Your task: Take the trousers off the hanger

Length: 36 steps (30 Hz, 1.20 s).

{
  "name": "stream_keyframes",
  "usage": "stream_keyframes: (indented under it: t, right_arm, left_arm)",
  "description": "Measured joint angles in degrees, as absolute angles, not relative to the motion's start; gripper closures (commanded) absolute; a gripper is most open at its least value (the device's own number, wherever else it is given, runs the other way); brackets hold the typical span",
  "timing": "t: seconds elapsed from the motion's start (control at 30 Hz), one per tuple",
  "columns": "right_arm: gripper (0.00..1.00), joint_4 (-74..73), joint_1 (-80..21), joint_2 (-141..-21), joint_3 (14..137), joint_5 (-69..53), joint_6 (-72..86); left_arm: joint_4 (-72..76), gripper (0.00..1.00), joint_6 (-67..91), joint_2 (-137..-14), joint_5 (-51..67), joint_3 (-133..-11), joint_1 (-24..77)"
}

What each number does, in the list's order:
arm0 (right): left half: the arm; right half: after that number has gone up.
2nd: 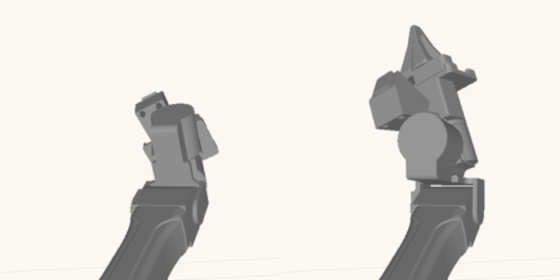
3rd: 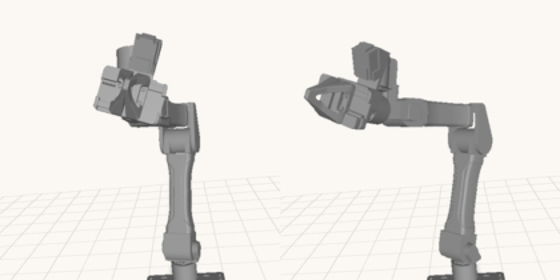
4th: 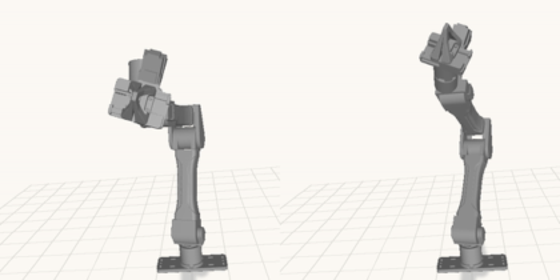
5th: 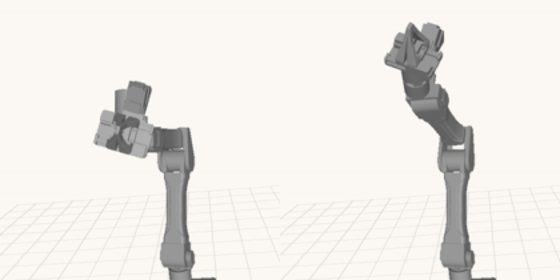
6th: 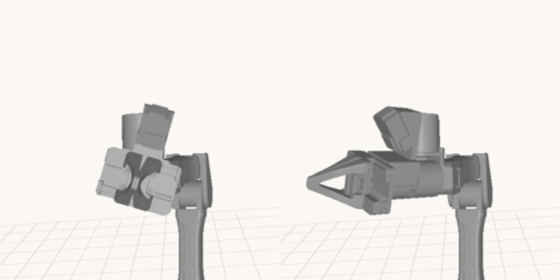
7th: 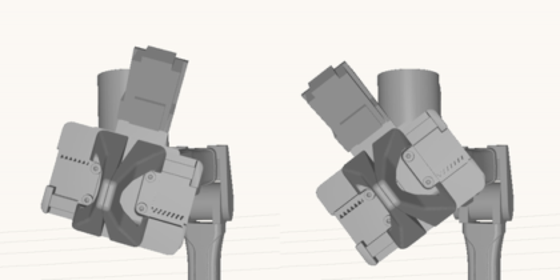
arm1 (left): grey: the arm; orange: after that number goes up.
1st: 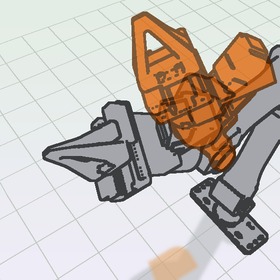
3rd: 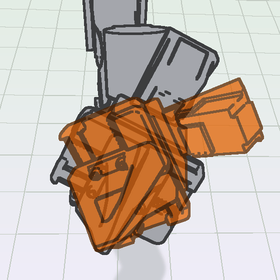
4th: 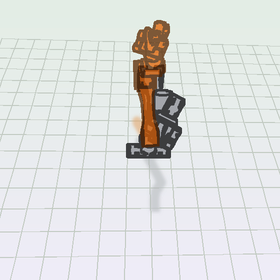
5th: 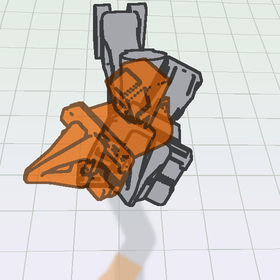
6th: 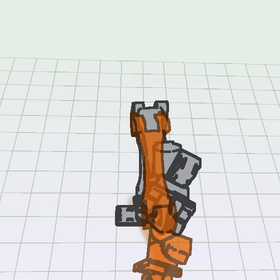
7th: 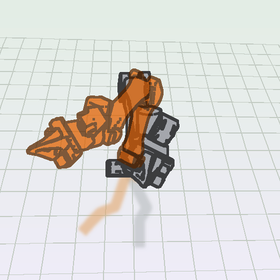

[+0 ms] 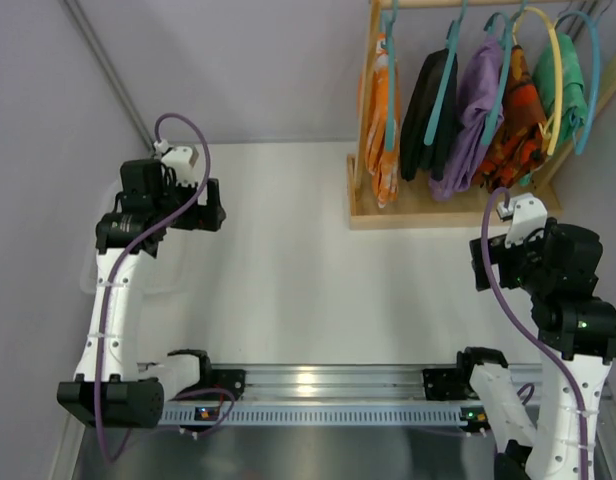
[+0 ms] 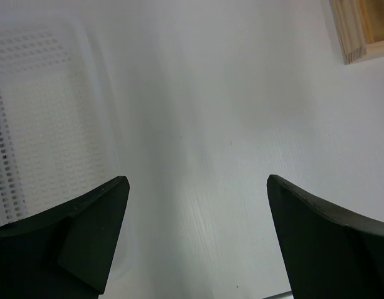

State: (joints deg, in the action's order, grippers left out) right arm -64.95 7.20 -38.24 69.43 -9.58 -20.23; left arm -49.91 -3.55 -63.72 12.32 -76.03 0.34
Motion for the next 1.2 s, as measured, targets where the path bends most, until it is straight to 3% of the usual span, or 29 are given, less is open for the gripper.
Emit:
stream_keyframes:
  t: [0.43,0.9,1.2]
  right_arm:
    - [0.01,-66.4,8.4,-38.7,77.8,-13.3,-16.8]
    - [0.01,-67.6,14.1,-43.3,83.7,-17.6,-12.6]
    - [0.01,-67.7,18.3,-46.0,87.5,-22.0,-10.6]
  left_arm:
    - [-41.4,0.01,12.3,-77.0,28.8,-99.7,1.7]
    - [-6.2,0.16,39.4,-89.1,32.1,-107.6,25.8]
    - [4.0,0.27,46.8,-102.6,30.4,-114.0,32.0]
